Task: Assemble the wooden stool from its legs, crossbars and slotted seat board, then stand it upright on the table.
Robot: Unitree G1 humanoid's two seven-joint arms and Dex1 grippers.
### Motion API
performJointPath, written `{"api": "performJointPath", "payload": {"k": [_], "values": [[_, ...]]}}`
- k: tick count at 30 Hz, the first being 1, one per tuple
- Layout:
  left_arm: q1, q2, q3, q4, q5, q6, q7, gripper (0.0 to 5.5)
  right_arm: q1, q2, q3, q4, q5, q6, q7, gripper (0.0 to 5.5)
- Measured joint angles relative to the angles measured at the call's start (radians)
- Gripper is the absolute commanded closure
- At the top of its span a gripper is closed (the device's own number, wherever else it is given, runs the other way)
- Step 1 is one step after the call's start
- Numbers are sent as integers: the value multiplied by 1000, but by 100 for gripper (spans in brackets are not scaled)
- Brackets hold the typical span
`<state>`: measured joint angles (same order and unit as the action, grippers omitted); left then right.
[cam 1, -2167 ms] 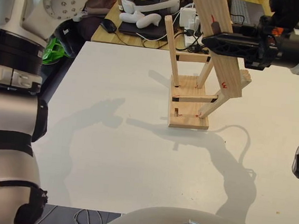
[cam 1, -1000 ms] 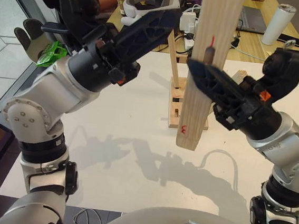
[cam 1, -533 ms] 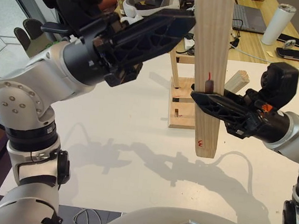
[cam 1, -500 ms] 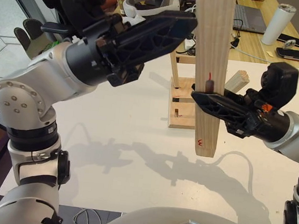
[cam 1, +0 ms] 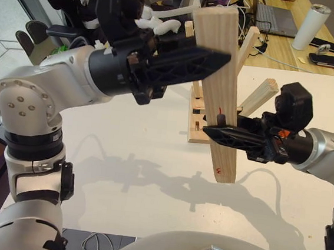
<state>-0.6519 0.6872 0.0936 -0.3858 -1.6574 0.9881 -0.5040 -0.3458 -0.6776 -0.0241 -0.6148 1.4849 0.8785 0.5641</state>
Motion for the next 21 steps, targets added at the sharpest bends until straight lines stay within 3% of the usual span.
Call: {"api": "performJointPath", "payload": {"k": [13,21], "values": [[-7,-56,-38,-14,-13,1,53,357,-43,-17,83,35,-217,18,156,450],[-3,-30,-53,-29,42,18,33,443,-48,-31,82,59,-275,21,234,450]]}}
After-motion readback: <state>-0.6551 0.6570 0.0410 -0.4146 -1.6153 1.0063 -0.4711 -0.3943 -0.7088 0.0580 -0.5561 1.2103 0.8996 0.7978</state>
